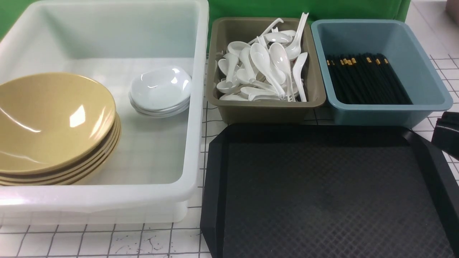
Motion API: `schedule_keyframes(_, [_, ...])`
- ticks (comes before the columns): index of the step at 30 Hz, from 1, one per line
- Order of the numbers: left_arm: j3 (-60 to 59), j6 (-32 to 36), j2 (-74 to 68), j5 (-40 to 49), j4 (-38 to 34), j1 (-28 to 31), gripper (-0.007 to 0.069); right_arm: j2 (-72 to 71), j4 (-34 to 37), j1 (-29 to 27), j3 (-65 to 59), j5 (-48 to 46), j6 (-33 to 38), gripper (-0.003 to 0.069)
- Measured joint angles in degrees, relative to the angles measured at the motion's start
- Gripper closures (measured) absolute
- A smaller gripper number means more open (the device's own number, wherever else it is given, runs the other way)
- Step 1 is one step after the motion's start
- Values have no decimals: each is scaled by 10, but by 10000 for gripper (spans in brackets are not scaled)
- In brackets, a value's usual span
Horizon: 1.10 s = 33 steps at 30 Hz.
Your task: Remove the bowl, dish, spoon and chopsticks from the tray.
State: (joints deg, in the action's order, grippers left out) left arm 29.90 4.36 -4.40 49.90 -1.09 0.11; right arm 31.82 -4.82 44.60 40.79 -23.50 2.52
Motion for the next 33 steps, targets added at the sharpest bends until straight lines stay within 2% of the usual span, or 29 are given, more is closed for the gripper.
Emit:
schedule_keyframes(9, [0, 0, 0, 0, 0, 0, 636, -21, 0, -1, -35, 5, 1, 554])
schedule_keyframes(11, [0, 0, 0, 0, 0, 0, 636, -50, -8, -15, -63, 7, 2, 561])
schedule_keyframes(13, [0, 0, 0, 0, -2, 0, 636, -84, -14, -45, -103, 18, 2, 599])
schedule_keyframes(15, [0, 0, 0, 0, -4, 0, 636, -116, -26, -99, -151, 39, 0, 621])
schedule_keyframes(20, [0, 0, 0, 0, -5, 1, 636, -186, -36, -274, -276, 105, -63, 624])
schedule_keyframes(25, [0, 0, 0, 0, -5, 1, 636, -266, -37, -412, -386, 129, -93, 624])
schedule_keyframes(29, [0, 0, 0, 0, -5, 1, 636, -320, -37, -468, -423, 120, -100, 624])
schedule_keyframes(33, [0, 0, 0, 0, -5, 1, 636, -325, -36, -482, -423, 82, -100, 624])
